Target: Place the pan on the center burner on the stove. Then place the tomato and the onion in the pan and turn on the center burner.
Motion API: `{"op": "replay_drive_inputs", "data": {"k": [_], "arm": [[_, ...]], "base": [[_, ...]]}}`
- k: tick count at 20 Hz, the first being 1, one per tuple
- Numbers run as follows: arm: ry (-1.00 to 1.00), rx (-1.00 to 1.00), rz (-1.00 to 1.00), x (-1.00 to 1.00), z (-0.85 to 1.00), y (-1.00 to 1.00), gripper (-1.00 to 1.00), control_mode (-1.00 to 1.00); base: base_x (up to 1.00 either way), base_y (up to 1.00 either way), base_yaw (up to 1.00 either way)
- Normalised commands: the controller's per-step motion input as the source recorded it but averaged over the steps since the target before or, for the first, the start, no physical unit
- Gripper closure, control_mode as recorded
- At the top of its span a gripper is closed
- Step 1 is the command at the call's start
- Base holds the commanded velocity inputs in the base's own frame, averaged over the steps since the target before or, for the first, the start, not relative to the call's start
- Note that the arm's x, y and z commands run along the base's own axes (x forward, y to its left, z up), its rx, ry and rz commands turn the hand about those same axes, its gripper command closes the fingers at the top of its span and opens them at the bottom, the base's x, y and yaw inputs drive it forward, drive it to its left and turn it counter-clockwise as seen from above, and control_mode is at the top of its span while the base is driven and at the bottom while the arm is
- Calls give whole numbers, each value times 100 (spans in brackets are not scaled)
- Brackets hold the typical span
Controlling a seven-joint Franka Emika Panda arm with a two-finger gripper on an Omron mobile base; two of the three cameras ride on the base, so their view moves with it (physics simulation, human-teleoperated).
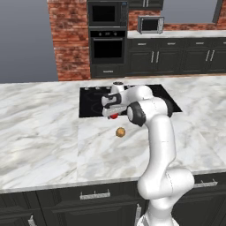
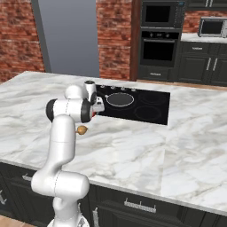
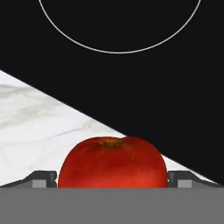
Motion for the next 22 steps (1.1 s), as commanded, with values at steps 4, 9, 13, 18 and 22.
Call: {"op": "replay_drive_inputs", "data": {"k": [4,9,13,18,22], "arm": [[0,-2,0,0,-32,1,100,-100],[0,-1,0,-12,-35,0,100,-100],[0,0,0,-32,-32,-11,100,-100],[-9,0,-5,-70,-2,-13,100,-100],[-22,0,-7,-88,53,-9,100,-100]], "base": [[0,0,0],[0,0,0],[0,0,0],[0,0,0],[0,0,0]]}}
